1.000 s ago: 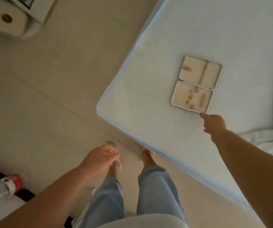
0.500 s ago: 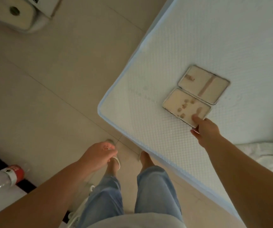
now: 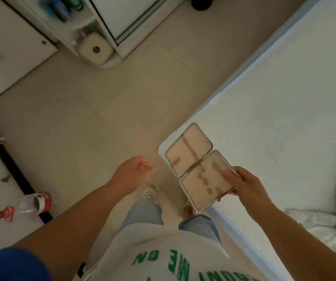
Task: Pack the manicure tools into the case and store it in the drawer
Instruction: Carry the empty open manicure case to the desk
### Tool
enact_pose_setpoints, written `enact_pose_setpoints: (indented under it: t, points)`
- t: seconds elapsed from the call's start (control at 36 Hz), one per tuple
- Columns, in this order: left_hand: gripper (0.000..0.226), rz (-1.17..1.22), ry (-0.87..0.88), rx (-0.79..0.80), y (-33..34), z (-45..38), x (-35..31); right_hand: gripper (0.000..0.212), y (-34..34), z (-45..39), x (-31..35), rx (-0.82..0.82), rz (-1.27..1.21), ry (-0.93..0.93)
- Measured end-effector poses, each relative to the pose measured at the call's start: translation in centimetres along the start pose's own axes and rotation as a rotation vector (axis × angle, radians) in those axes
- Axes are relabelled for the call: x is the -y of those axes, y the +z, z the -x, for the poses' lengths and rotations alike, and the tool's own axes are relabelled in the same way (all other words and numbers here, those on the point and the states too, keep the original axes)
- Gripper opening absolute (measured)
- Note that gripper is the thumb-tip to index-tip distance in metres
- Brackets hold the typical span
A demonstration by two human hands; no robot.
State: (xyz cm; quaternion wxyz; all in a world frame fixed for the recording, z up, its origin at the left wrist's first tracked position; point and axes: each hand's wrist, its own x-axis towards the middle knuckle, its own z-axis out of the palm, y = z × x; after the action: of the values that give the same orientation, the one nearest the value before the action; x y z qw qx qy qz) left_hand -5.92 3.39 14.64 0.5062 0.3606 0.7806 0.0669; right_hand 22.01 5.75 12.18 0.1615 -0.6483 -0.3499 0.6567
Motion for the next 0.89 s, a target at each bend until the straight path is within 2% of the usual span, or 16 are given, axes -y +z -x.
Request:
enact_pose_setpoints:
  t: [0.11, 0.22, 0.25, 0.31, 0.36, 0.53, 0.64, 0.75, 0.89]
  points:
    - [0.047, 0.17, -0.02, -0.107, -3.5, 0.1, 0.3, 0.017, 3.0, 1.5, 4.3, 0.144, -0.017, -0.062]
    - [0.065, 0.277, -0.019, -0.07, -8.1, -0.4, 0.4, 0.031, 6.6, 1.6, 8.6, 0.245, -0.064, -0.093]
    - [0.057, 0.3, -0.009, -0.034, -9.4, -0.8, 0.6, 0.032, 7.7, 1.4, 9.6, 0.249, -0.08, -0.096]
    - [0.025, 0.362, 0.033, 0.025, -12.0, -1.6, 1.2, 0.029, 10.2, 0.9, 11.6, 0.233, -0.097, -0.099]
    - [0.014, 0.412, 0.06, 0.019, -14.4, -2.9, 2.1, 0.031, 13.0, 0.0, 13.5, 0.195, -0.11, -0.096]
    - [0.014, 0.485, 0.06, -0.099, -23.3, -7.1, 3.4, 0.035, 22.4, -3.7, 18.2, 0.078, -0.208, -0.017]
    - [0.014, 0.564, 0.042, -0.128, -29.9, -9.2, 3.6, 0.045, 28.0, -5.8, 21.0, 0.117, -0.266, 0.047]
    - [0.014, 0.694, -0.02, -0.125, -35.1, -10.7, 3.2, 0.018, 31.9, -7.7, 23.5, 0.153, -0.264, 0.049]
    - [0.01, 0.684, -0.037, 0.009, -37.4, -13.3, 1.7, 0.018, 33.1, -10.7, 25.8, 0.089, -0.177, 0.016]
